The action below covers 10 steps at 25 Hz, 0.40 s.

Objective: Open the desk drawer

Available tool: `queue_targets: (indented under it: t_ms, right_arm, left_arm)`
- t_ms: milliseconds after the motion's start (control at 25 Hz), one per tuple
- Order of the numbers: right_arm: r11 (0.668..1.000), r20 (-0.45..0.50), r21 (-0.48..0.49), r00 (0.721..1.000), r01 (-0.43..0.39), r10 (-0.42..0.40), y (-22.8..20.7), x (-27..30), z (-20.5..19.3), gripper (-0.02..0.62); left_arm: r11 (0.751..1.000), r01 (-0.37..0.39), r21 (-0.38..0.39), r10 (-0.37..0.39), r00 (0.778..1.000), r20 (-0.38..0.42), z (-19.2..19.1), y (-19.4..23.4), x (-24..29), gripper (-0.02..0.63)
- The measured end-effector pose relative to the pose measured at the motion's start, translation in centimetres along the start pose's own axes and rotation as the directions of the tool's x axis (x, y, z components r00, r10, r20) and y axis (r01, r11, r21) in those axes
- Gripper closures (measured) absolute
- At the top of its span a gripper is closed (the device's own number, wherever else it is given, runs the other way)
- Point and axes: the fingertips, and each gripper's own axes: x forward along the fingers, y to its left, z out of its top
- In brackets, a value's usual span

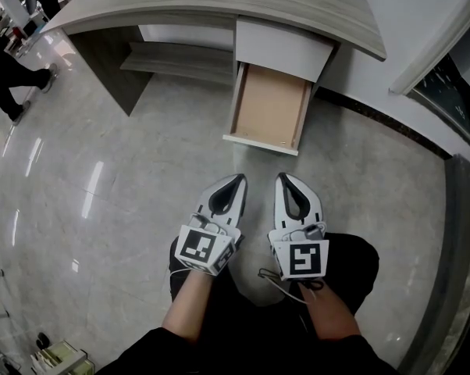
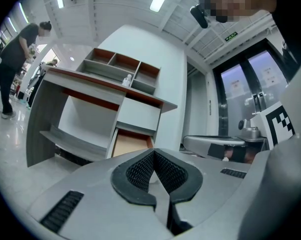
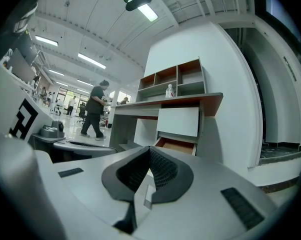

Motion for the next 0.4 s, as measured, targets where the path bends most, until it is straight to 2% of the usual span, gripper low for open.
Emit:
queue_targets:
  t_ms: [400]
  right_arm:
    - [1.0, -0.003, 0.019, 1.0, 0.011, -0.011, -0.54, -0.4, -0.07, 0.589]
  left_arm:
    - [1.0, -0.01, 0.001, 0.01, 1.0, -0.012, -0.13, -0.49, 0.04, 0.603]
